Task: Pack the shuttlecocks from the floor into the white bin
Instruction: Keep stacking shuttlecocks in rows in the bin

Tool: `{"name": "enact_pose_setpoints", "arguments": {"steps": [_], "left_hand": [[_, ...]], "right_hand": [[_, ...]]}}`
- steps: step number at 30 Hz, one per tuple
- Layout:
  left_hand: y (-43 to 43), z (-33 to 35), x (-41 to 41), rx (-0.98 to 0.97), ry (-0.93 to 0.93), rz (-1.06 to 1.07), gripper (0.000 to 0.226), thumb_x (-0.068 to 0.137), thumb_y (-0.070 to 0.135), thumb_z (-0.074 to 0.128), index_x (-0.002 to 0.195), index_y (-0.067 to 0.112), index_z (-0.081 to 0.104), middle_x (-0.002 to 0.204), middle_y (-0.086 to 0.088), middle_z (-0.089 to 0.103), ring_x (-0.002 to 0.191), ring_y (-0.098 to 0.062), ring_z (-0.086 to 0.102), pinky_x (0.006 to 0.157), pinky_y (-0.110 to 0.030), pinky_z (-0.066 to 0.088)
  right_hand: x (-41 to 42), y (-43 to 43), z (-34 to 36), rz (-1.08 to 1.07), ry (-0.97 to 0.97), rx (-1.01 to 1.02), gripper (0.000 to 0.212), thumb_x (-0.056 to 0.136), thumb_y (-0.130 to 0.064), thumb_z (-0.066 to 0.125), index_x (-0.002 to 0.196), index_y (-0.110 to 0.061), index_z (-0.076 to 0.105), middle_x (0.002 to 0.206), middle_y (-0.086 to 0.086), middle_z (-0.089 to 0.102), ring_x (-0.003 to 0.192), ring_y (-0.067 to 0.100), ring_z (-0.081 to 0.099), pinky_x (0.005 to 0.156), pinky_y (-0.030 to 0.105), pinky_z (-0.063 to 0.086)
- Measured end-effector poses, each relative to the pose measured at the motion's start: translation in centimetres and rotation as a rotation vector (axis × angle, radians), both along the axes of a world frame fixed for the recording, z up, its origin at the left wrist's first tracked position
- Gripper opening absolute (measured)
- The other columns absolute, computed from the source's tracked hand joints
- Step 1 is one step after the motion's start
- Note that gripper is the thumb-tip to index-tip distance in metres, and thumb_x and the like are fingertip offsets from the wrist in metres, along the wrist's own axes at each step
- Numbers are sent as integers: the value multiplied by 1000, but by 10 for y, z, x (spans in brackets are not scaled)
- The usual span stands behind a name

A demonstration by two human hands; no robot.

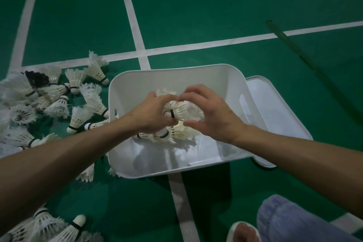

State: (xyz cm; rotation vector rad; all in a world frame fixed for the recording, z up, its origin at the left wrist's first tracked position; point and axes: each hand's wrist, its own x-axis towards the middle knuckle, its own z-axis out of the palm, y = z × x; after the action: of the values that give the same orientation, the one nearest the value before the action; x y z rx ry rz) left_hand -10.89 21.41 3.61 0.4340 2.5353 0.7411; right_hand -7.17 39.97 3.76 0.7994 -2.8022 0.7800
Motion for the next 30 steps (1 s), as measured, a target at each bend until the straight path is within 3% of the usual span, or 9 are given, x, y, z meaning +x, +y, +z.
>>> {"name": "enact_pose_setpoints", "arguments": {"steps": [2, 5, 8, 12, 19, 23, 30], "left_hand": [[1, 0, 0, 1, 2, 0, 63, 84, 37, 68, 139, 41, 36, 128, -9, 39, 101, -23, 50, 89, -29, 38], [4, -2, 1, 3, -8, 20, 63, 83, 41, 68, 137, 44, 37, 131, -8, 37, 92, -20, 50, 94, -33, 41], [7, -6, 2, 1, 4, 9, 68, 79, 41, 72, 138, 43, 37, 130, -7, 38, 94, -20, 52, 92, -30, 40], [6, -11, 0, -30, 26, -13, 71, 79, 32, 74, 139, 40, 37, 125, -6, 39, 90, -18, 51, 86, -23, 37], [2, -14, 1, -34, 9, -6, 66, 83, 28, 71, 140, 37, 38, 127, -4, 38, 85, -16, 52, 84, -24, 39], [1, -16, 3, -39, 6, -11, 66, 83, 29, 71, 139, 38, 38, 129, -5, 39, 83, -14, 52, 84, -25, 39], [-2, -20, 3, -49, 5, -8, 65, 82, 28, 71, 138, 37, 40, 125, -5, 41, 83, -16, 52, 84, -25, 39]], "right_hand": [[1, -1, 2, -169, -118, -50, 53, 72, -23, 83, 119, -19, 60, 120, 3, 48, 108, 20, 50, 93, 30, 45], [0, -2, 6, -345, -319, -143, 49, 74, -23, 83, 116, -24, 58, 93, -10, 54, 82, 10, 58, 81, 27, 53], [2, 0, 6, -360, -369, -136, 40, 77, -16, 80, 112, -23, 62, 76, -16, 54, 69, 1, 57, 72, 18, 51], [-2, 19, 0, -432, -396, -94, 41, 77, -10, 78, 112, -26, 63, 80, -13, 55, 66, 1, 55, 73, 21, 49], [-3, 56, -18, -535, -552, 118, 52, 78, -5, 72, 121, -26, 52, 91, 5, 59, 69, 20, 63, 68, 37, 56], [-6, 59, -29, -490, -617, 231, 56, 76, 0, 66, 123, -26, 49, 89, 11, 61, 71, 24, 62, 59, 34, 52], [-11, 61, -42, -465, -632, 259, 59, 77, 4, 63, 127, -23, 47, 85, 10, 62, 79, 25, 57, 65, 36, 50]]}}
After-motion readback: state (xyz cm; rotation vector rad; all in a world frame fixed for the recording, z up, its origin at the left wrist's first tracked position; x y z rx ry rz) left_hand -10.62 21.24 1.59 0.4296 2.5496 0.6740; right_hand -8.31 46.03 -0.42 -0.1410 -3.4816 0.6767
